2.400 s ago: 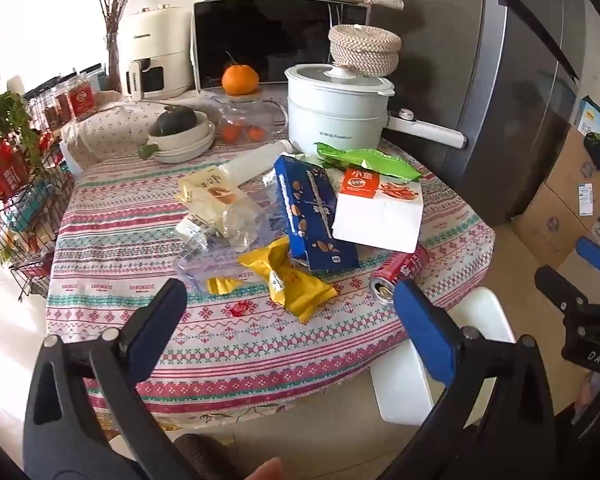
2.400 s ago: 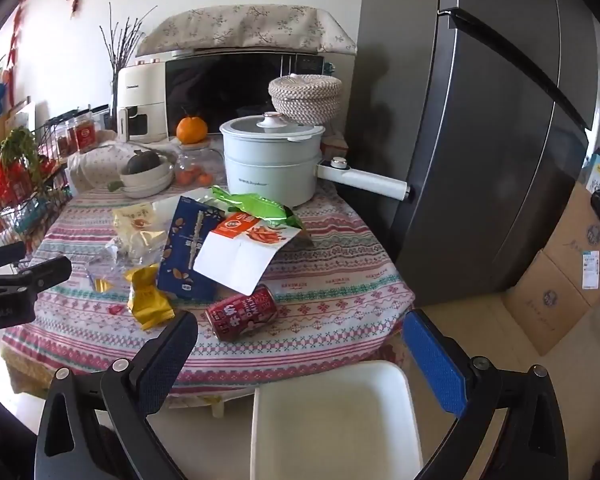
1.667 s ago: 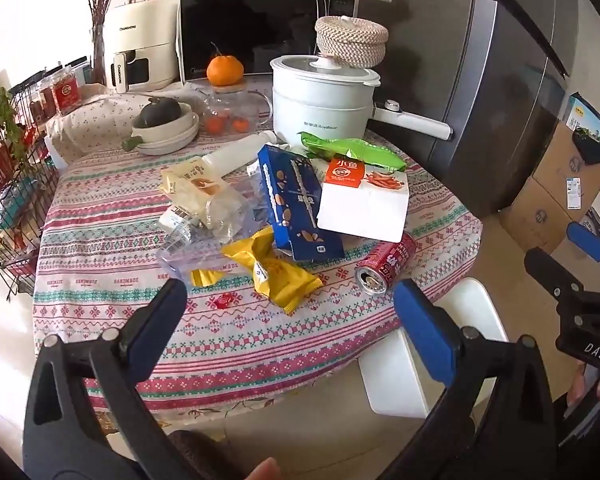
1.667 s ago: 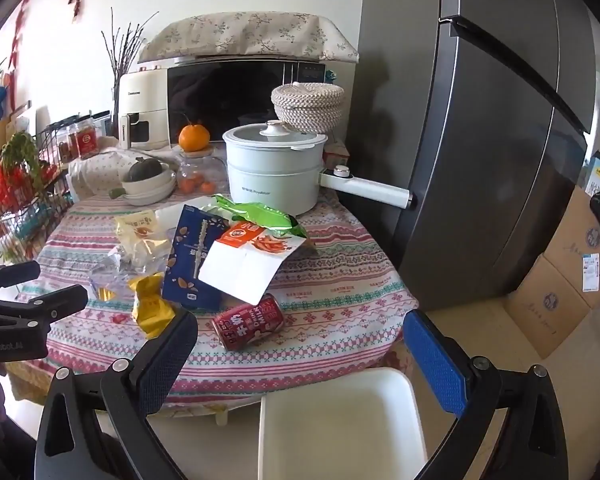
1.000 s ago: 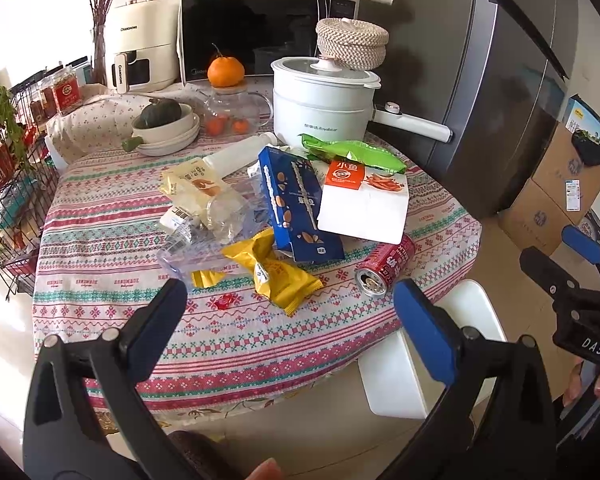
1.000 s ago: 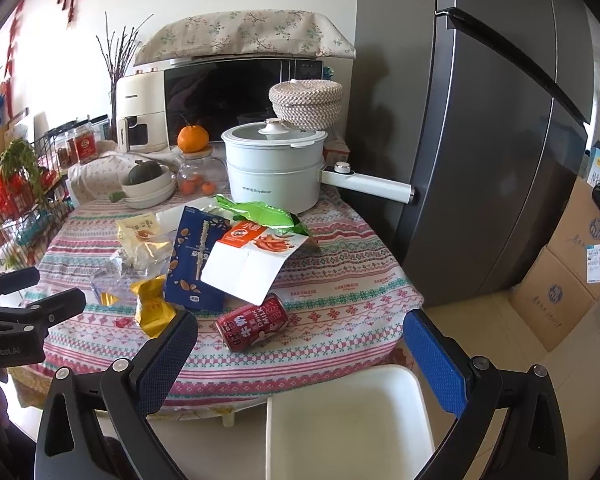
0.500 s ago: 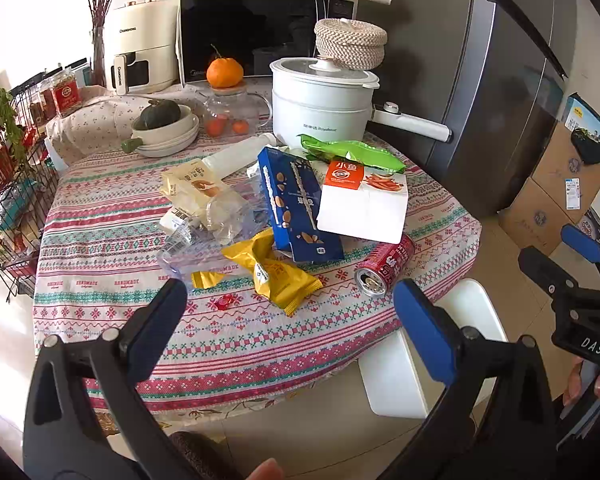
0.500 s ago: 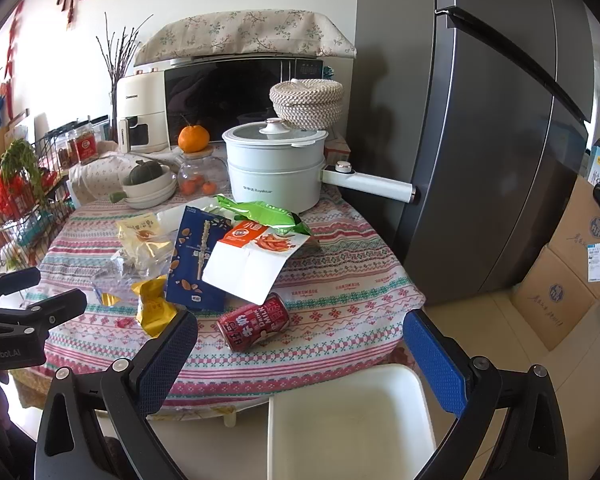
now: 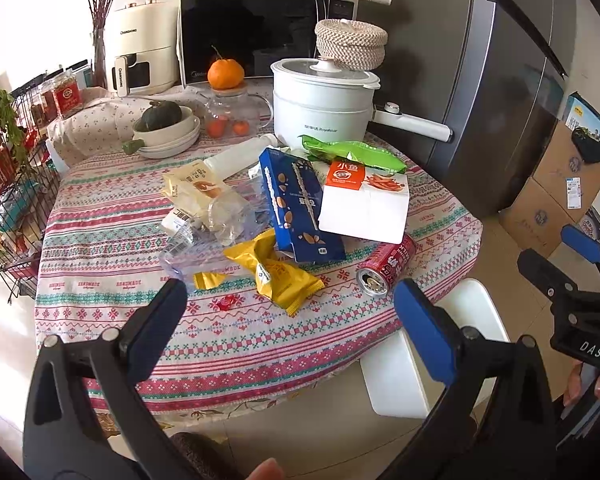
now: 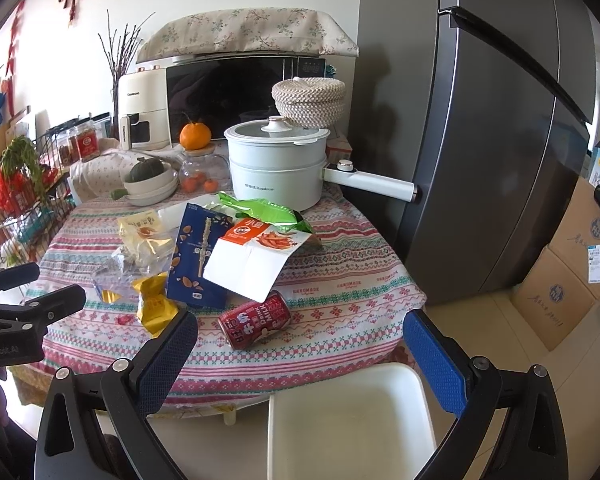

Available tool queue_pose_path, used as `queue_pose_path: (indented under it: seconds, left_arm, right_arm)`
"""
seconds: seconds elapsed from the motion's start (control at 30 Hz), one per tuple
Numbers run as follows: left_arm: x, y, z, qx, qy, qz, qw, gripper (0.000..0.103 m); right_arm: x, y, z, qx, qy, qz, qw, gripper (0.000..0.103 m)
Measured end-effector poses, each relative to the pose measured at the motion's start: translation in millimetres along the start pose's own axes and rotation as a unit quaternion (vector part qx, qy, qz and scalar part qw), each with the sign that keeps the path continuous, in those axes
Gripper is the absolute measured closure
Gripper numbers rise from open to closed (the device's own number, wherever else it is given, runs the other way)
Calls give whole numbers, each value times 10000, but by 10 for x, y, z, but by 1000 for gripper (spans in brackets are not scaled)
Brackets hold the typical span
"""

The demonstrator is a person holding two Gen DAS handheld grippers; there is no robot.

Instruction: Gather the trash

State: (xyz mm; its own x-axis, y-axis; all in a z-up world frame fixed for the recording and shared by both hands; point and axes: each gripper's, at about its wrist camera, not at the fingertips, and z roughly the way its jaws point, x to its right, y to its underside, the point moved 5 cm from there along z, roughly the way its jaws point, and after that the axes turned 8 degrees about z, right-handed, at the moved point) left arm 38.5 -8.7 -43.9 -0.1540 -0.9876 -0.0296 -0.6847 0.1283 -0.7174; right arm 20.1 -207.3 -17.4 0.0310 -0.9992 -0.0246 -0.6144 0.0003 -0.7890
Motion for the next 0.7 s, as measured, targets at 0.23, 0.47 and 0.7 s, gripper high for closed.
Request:
queue_pose_path:
  seconds: [0.23, 0.47, 0.7]
  left_arm:
    - [-6, 2, -6, 30, -5, 8, 10000, 0]
    - [-48, 18, -36, 59, -23, -26, 10000, 0]
    - [-71, 21, -48, 69, -42, -45, 10000, 0]
  right_arm:
    - [-13, 15, 23, -20, 9, -23, 10000, 0]
    - [-26, 16, 50, -52, 16, -44, 10000, 0]
    - [-40, 32, 57, -88, -16, -45, 9999, 0]
